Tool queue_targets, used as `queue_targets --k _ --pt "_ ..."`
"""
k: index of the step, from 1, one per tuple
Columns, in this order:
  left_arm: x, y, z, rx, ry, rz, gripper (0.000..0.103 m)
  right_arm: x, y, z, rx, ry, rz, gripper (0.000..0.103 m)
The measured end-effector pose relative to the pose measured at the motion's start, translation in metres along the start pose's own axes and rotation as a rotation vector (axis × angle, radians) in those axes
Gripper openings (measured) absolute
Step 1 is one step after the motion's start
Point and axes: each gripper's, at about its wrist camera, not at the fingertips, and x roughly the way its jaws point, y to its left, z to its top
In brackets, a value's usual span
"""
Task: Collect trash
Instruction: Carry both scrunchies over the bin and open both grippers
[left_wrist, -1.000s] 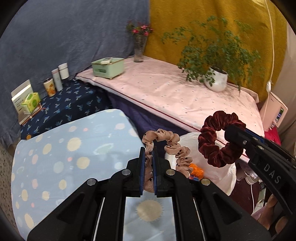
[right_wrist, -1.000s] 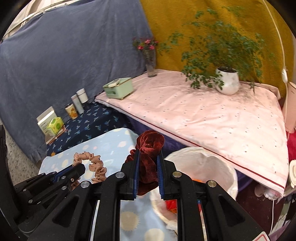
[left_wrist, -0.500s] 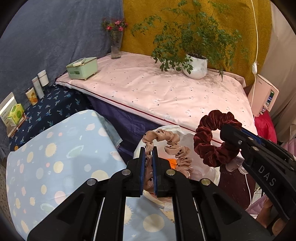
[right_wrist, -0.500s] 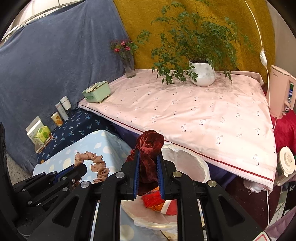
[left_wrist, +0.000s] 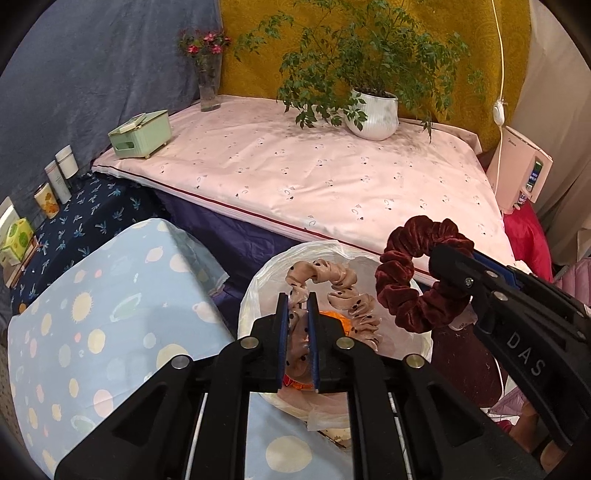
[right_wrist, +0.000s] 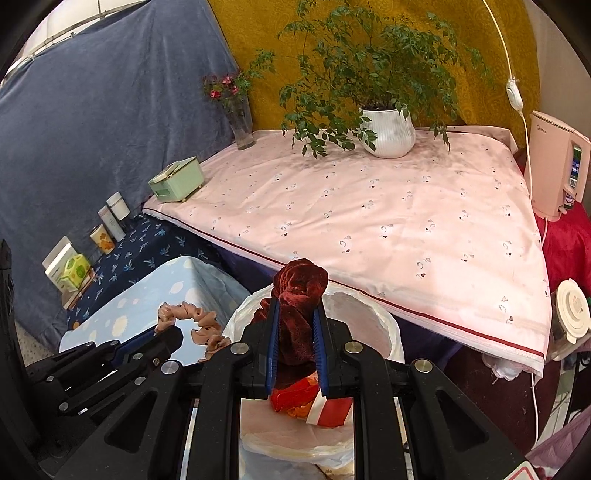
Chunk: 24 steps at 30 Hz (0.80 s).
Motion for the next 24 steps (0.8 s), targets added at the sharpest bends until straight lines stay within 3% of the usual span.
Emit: queue_targets --k 1,3,6,24 --pt "0.0 0.0 0.0 0.0 -0.006 0.007 0.016 0.001 0.0 0.0 -0.001 0.001 0.002 0.017" --pt "0.0 0.001 0.0 -0.005 -0.011 0.016 0.032 0.002 0.002 0.0 -0.006 0.005 0.003 0.022" --pt "0.001 0.004 0.001 -0.017 -0.01 0.034 0.042 0.003 0.006 0.0 -0.014 0.001 -0.001 0.024" --pt "-0.014 0.042 -0.014 -0.098 -0.022 0.072 0.049 0.003 0.029 -0.006 -0.079 0.032 -0.003 0.035"
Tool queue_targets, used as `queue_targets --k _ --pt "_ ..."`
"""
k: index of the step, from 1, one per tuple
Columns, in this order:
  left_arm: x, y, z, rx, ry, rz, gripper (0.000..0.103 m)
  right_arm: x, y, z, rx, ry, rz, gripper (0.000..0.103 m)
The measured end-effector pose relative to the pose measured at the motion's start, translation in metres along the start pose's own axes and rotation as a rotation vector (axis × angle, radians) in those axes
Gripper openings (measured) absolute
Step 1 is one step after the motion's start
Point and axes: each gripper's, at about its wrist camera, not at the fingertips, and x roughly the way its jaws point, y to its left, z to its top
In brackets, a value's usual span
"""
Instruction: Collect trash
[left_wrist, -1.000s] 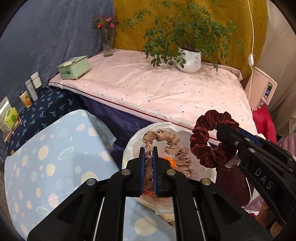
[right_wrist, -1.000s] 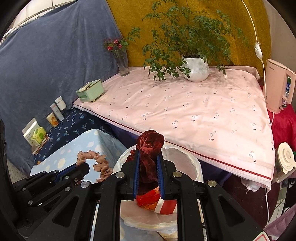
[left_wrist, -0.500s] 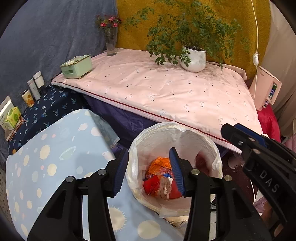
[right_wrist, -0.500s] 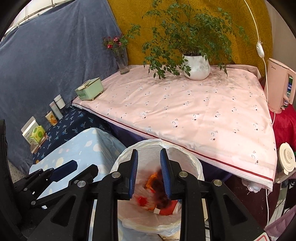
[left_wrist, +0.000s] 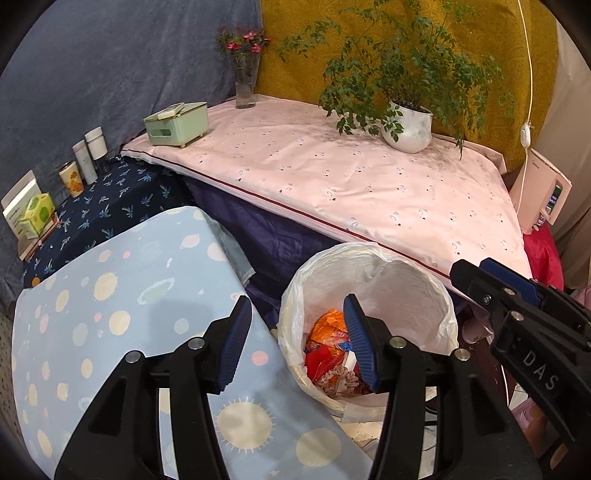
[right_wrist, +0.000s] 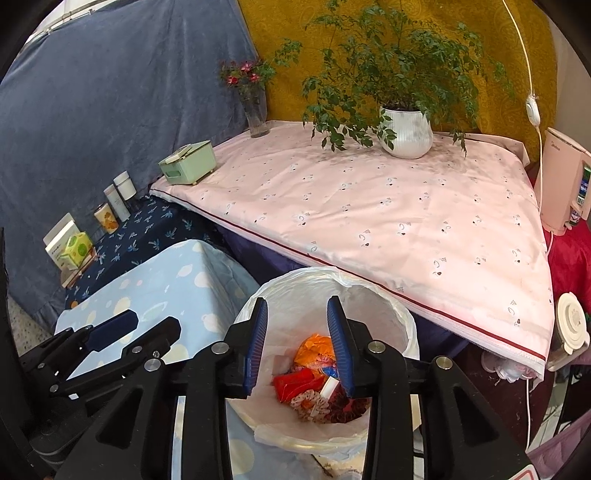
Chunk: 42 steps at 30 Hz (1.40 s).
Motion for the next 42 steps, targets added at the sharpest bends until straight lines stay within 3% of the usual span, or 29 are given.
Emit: queue_targets --k 11,13,15,21,32,42 --pt "-0.008 0.028 -0.019 -0.061 0.001 0.051 0.055 -0.005 0.013 -0.018 -0.056 0.02 -0.044 0.053" --pt "-0.009 0.032 -0.025 -0.064 0.003 0.067 0.055 -0.005 0.015 -0.023 -0.064 0.029 -0.051 0.054" --pt "-0.011 0.036 -0.03 -0.074 0.003 0.074 0.063 -0.004 0.017 -0.029 -0.077 0.039 -0.056 0.054" --pt "-0.014 0.043 -0.045 -0.077 0.006 0.111 0.064 -0.004 0.022 -0.044 -0.098 0.06 -0.062 0.056" --pt "-0.018 0.053 -0.062 -0.092 0.011 0.122 0.077 -0.007 0.027 -0.061 -0.127 0.065 -0.099 0.079" --pt "-0.016 0.053 -0.07 -0.086 0.019 0.125 0.084 -0.001 0.023 -0.07 -0.123 0.101 -0.096 0.086"
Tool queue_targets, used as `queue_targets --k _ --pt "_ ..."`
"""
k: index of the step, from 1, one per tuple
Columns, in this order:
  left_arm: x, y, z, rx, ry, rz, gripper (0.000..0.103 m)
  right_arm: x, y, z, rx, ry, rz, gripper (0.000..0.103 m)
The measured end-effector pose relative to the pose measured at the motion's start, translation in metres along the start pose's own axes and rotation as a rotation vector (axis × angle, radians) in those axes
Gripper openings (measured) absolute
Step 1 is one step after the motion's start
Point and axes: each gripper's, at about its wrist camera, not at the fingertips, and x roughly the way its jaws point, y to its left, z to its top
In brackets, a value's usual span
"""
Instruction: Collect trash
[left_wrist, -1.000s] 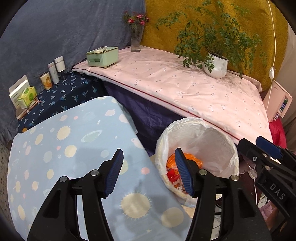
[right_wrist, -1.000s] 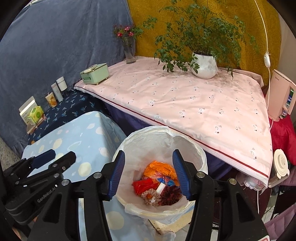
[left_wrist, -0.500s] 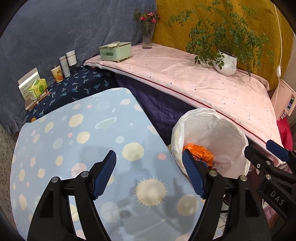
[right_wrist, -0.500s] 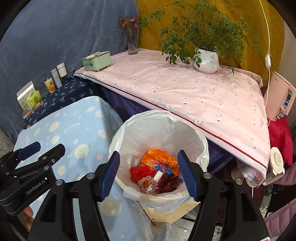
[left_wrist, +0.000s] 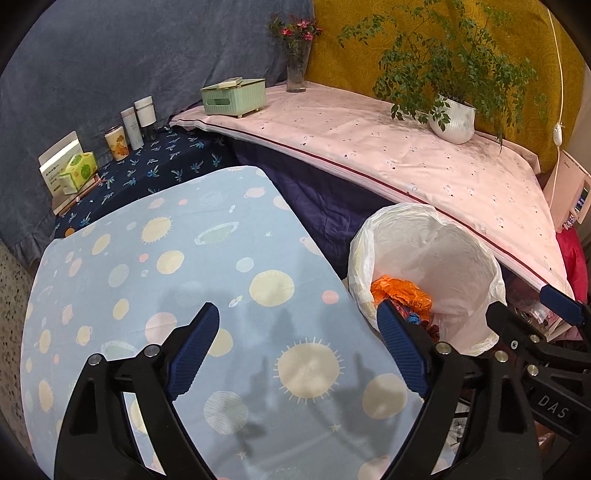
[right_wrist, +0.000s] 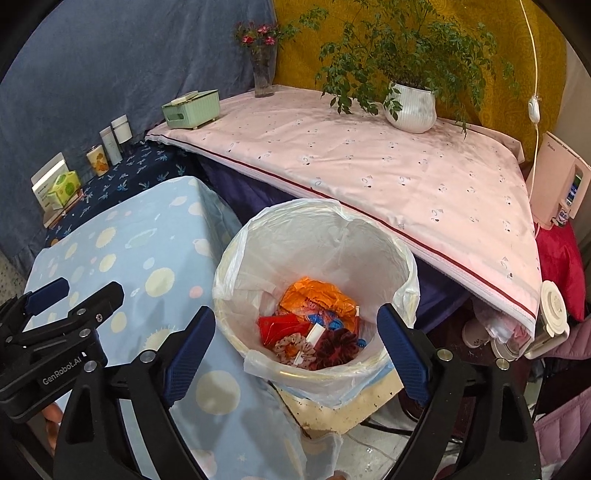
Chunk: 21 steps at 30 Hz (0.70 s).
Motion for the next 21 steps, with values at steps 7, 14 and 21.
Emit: queue_targets --k 7,14,21 --pt "0.003 -0.002 -0.002 0.003 0.008 0.002 0.086 0.003 -0.001 -0.005 -0.002 0.013 0.001 0.096" --pt "0.005 -0.005 -0.005 0.009 0.016 0.005 0.086 0.005 -0.001 -0.01 -0.009 0.02 -0.01 0.096" --pt "0.006 -0.011 -0.009 0.015 0.022 0.006 0.086 0.002 -0.003 -0.015 -0.009 0.017 -0.018 0.096"
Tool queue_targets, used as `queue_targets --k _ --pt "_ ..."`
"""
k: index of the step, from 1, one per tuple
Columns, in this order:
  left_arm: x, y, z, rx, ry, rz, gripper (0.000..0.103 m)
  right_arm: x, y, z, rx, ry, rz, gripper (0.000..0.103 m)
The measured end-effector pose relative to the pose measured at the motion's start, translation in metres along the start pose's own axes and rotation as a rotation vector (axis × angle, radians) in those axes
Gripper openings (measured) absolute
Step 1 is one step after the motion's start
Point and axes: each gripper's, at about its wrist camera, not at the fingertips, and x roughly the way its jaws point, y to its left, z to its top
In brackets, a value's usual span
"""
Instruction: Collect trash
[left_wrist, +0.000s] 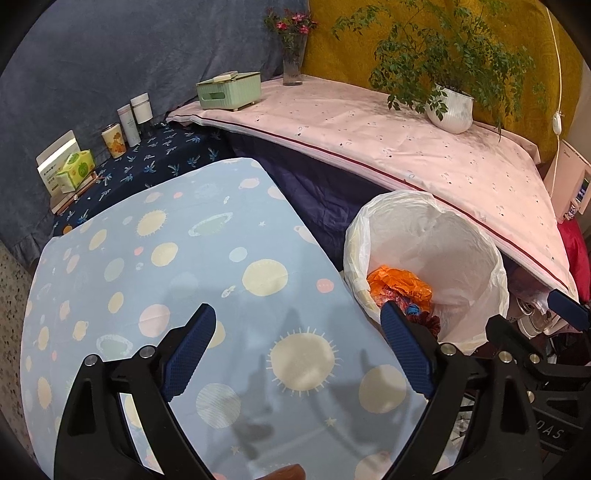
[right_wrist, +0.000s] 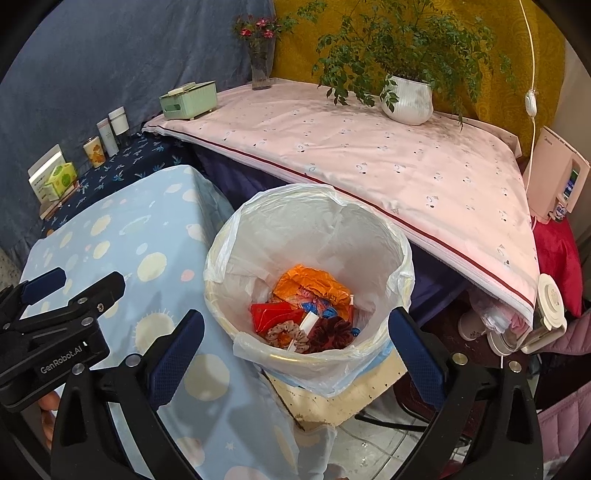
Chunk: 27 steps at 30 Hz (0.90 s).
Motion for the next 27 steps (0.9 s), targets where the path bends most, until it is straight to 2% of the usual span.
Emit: queue_targets --k 27 --pt "0.0 -0.018 -0.009 0.03 0.027 0.012 0.086 -0.003 -0.009 -0.012 0.008 0.01 -0.017 0.096"
